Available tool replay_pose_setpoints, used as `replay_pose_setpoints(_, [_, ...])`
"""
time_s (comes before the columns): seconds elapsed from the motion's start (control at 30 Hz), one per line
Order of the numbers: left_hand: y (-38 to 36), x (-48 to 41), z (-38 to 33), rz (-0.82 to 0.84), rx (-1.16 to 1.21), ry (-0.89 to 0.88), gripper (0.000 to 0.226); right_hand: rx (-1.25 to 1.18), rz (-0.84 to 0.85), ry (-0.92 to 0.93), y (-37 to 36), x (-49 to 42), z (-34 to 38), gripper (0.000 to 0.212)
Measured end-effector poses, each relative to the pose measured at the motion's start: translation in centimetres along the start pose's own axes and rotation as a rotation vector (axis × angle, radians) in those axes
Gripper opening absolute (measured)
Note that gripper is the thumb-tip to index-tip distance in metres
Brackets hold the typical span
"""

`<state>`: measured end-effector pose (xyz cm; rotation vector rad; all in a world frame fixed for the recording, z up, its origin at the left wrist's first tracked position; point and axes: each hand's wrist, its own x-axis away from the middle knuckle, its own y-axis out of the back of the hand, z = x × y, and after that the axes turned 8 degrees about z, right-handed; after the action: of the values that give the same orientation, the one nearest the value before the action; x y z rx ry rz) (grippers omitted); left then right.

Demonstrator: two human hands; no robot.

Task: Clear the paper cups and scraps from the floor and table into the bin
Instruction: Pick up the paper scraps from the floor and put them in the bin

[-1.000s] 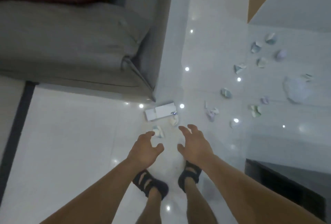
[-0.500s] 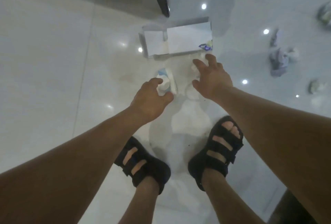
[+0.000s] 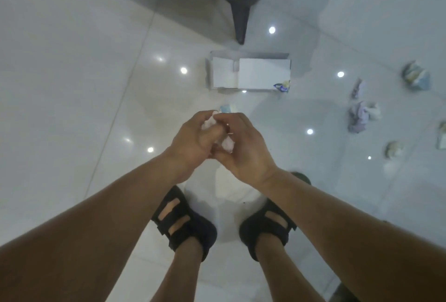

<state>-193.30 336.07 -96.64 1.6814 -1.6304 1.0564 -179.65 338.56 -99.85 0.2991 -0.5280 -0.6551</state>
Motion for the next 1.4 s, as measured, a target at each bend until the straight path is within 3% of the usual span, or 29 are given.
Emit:
replay_pose_setpoints(0.1, [1.4, 0.3, 0.8, -0.111, 0.018, 0.053, 0.036, -0.059, 0.064, 0.025, -0.6, -0.2, 0.2, 0.066])
replay_pose_setpoints(0.17, [2.7, 0.0, 2.1, -0.226, -0.024, 0.099, 0.028, 0.027, 0.103, -0.019, -0.9, -1.0, -1.1, 0.071])
replay_pose_setpoints(0.3, [5.2, -0.4, 5.8, -0.33, -0.123, 0.155, 0.025, 0.517, 0.308, -0.224, -1.0, -4.5, -6.2, 0.085])
replay_pose_setpoints(0.4, [6.4, -0.8, 8.6, -0.341, -0.172, 0.185, 0.023, 0.802, 0.393, -0.239, -2.2, -6.5, -8.5, 0.086])
replay_pose_setpoints(0.53, [7.0, -0.5, 10.4, -0.34, -0.197, 0.215, 0.02, 0.745, 0.322, -0.184, -4.4, -6.1, -9.0, 0.061])
replay_pose_setpoints(0.63, [7.0, 0.8, 9.2, -0.331, -0.188, 0.199, 0.018, 0.569, 0.298, -0.241, -4.2, -4.6, -7.9, 0.059])
replay_pose_setpoints(0.77, [7.2, 4.0, 4.4, -0.321, -0.17, 0.134, 0.021, 0.461, 0.249, -0.225, -2.1, -2.8, -2.2, 0.062])
replay_pose_setpoints(1.0, [8.6, 16.3, -6.5, -0.386, -0.091, -0.004, 0.027, 0.451, 0.151, -0.083, 4.6, -1.7, 13.9, 0.065])
replay_pose_setpoints(1.23, [7.3, 32.6, -12.8, -0.456, 0.015, -0.03, 0.032, 0.56, 0.449, 0.147, 9.0, 2.7, 31.1, 0.064])
replay_pose_setpoints(1.4, [5.5, 44.9, -12.9, -0.639, 0.092, -0.054, 0.018, 0.627, 0.573, 0.225, 10.6, 7.9, 41.4, 0.064])
